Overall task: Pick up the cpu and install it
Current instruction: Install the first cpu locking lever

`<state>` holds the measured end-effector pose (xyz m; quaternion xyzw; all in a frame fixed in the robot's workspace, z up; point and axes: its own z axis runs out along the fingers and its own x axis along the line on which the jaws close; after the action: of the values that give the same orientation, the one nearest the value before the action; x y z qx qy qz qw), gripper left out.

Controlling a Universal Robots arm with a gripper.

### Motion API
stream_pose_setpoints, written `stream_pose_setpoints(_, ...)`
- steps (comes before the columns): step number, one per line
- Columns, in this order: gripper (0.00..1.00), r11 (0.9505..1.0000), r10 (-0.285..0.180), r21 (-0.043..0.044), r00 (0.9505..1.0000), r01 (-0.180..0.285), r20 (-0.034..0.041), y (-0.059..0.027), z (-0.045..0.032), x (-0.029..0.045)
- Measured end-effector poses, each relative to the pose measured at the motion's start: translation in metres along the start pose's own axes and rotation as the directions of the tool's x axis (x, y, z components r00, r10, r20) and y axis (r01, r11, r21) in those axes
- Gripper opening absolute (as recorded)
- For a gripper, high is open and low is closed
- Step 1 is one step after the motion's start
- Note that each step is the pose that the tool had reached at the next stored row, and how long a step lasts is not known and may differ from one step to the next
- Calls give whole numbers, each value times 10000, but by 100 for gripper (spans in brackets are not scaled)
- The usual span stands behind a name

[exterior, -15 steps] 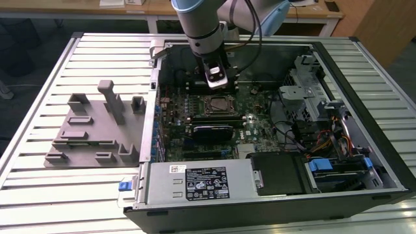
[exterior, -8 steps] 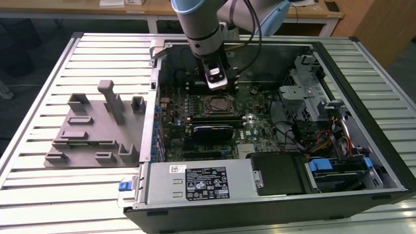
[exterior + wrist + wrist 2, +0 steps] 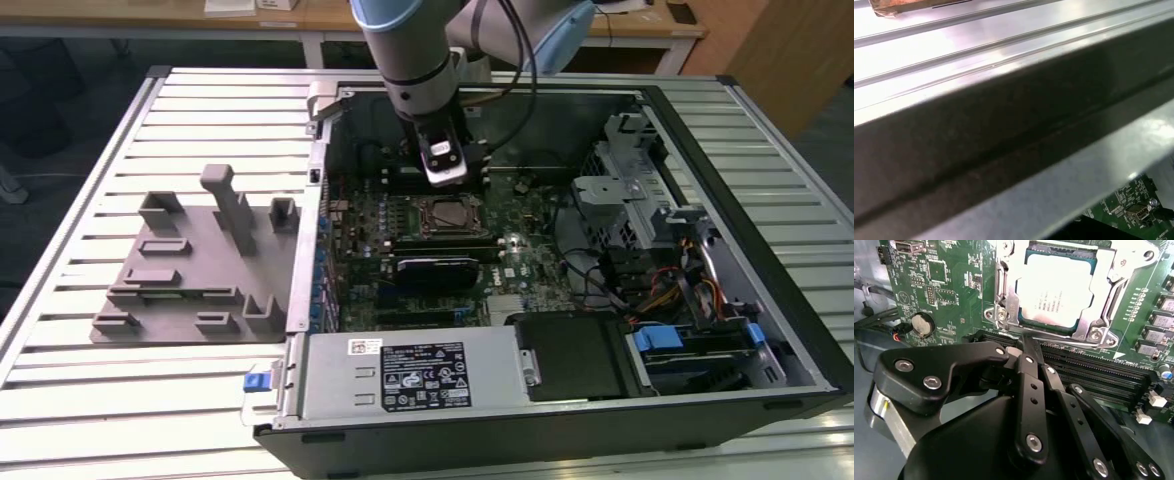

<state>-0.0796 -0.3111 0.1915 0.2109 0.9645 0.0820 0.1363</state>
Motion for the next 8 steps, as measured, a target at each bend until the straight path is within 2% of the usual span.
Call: stream_pose_setpoints(8,11,10000,2,-1,10000,-2,-2,-30,28,-3)
